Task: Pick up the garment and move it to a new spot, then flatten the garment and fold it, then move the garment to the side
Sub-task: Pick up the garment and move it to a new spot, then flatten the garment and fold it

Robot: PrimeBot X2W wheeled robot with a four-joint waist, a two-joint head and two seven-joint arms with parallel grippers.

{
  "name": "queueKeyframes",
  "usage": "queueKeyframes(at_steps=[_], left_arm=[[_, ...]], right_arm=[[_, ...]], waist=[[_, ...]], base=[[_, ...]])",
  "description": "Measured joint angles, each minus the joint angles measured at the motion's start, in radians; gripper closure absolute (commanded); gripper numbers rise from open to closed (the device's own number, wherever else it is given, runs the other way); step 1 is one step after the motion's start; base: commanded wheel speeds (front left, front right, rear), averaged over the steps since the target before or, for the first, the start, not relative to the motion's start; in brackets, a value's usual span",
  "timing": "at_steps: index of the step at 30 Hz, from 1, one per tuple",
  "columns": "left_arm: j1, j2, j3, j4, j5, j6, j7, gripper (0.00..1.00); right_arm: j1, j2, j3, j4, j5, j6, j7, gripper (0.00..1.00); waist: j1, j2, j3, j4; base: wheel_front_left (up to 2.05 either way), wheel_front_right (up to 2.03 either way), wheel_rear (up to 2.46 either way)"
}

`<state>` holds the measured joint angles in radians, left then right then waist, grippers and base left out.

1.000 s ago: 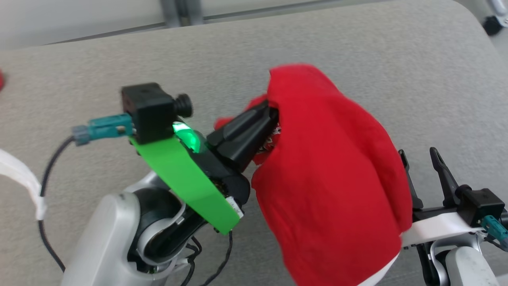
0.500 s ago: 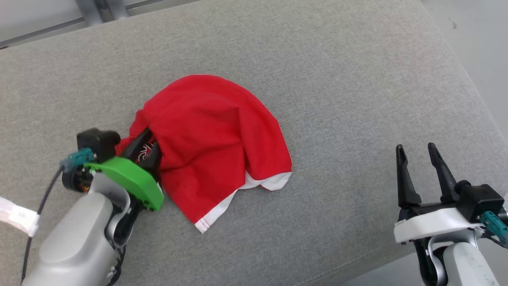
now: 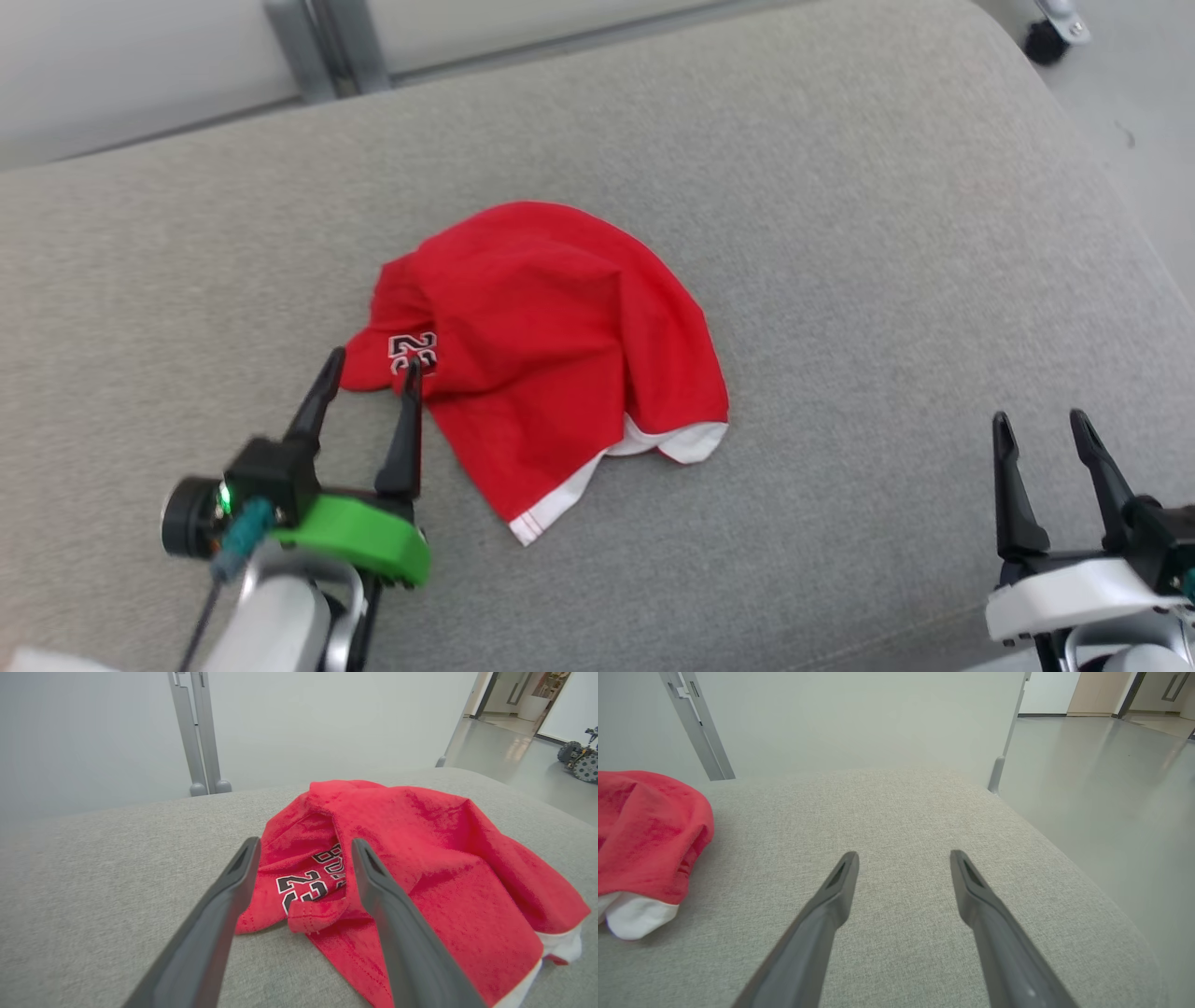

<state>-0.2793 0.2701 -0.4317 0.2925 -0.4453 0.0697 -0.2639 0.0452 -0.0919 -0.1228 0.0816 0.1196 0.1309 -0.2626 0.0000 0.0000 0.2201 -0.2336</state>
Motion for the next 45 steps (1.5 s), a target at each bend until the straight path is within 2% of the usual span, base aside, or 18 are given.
queueKeyframes(at_steps=[5,9,18,22,28,33,37,38,41,45], left_arm=[[0.216,-0.085,0.087,-0.203,0.154,0.022,0.0,0.0],[0.352,-0.169,0.207,-0.3,0.19,0.027,0.0,0.0],[0.496,-0.214,0.34,-0.259,0.254,-0.097,0.0,0.0],[0.499,-0.218,0.374,-0.241,0.27,-0.122,0.0,0.0],[0.484,-0.219,0.374,-0.246,0.263,-0.131,0.0,0.0],[0.435,-0.219,0.325,-0.311,0.266,-0.11,-0.001,0.0],[0.404,-0.22,0.209,-0.193,0.251,-0.086,0.0,0.0],[0.348,-0.221,0.144,-0.121,0.173,-0.071,0.01,0.0],[0.264,-0.221,0.028,-0.023,0.077,-0.091,0.067,0.0],[0.189,-0.224,-0.102,0.088,-0.078,-0.084,0.176,0.0]], right_arm=[[0.054,-0.016,-0.032,-0.022,-0.005,0.0,0.0,0.0],[0.079,-0.019,-0.049,-0.026,-0.008,0.0,0.0,0.0],[0.099,-0.001,-0.069,0.015,-0.01,0.0,0.0,0.0],[0.099,0.009,-0.056,0.03,-0.014,0.0,0.0,0.0],[0.098,0.013,-0.047,0.035,-0.015,0.0,0.0,0.0],[0.092,-0.002,-0.045,0.028,-0.015,0.0,0.0,0.0],[0.078,-0.012,-0.038,0.019,-0.015,0.0,0.0,0.0],[0.065,-0.014,-0.026,0.014,-0.015,0.0,0.0,0.0],[0.049,-0.014,0.002,0.011,-0.012,0.0,0.0,0.0],[0.018,-0.01,0.03,0.007,-0.002,0.0,0.0,0.0]], waist=[[0.0,0.0,-0.073,0.068],[0.0,0.0,-0.124,0.123],[0.0,0.0,-0.217,0.207],[0.0,0.0,-0.243,0.224],[0.0,0.0,-0.249,0.225],[0.0,0.0,-0.246,0.208],[0.0,0.0,-0.238,0.193],[0.0,0.0,-0.229,0.183],[0.0,0.0,-0.216,0.164],[0.0,0.0,-0.191,0.129]], base=[[0.0,0.0,0.0],[0.0,0.0,0.0],[0.0,0.0,0.0],[0.0,0.0,0.0],[0.0,0.0,0.0],[0.0,0.0,0.0],[0.0,0.0,0.0],[0.0,0.0,0.0],[0.0,0.0,0.0],[0.0,0.0,0.0]])
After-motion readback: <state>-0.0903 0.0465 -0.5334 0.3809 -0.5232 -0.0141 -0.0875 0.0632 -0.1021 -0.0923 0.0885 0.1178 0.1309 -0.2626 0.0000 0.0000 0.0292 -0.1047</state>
